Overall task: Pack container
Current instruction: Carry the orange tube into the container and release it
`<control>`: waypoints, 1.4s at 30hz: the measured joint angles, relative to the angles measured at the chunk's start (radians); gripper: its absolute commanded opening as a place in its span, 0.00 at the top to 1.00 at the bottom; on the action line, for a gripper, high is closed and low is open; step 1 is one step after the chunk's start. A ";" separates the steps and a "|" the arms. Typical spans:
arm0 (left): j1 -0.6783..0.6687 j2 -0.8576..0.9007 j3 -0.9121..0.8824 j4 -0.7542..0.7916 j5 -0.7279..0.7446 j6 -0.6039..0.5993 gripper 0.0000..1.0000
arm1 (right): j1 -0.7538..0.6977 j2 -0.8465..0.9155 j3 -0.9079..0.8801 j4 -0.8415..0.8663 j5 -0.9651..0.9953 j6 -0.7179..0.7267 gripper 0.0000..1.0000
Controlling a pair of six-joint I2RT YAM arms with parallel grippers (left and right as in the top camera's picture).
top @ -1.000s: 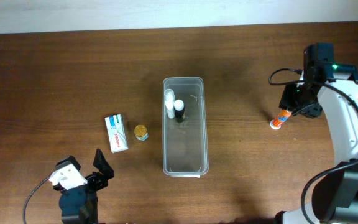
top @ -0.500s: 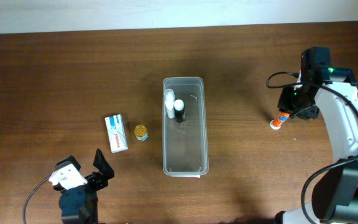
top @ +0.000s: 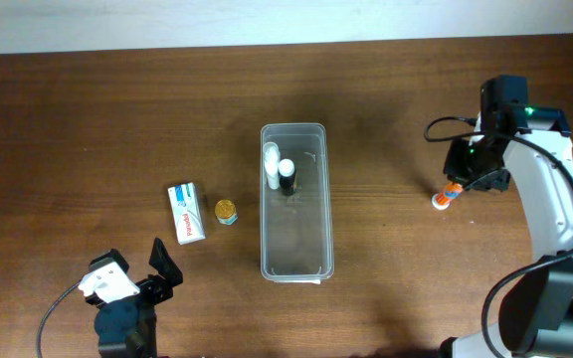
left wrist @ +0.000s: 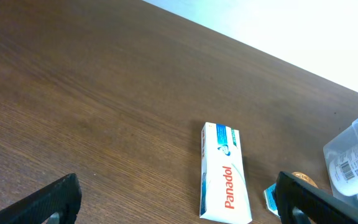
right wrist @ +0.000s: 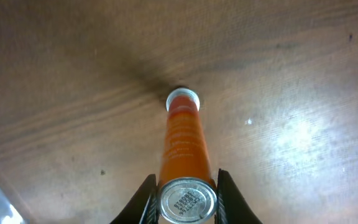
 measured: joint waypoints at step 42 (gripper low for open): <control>0.000 0.000 0.000 0.000 0.000 0.000 0.00 | 0.645 0.067 0.177 0.214 -0.010 0.049 0.91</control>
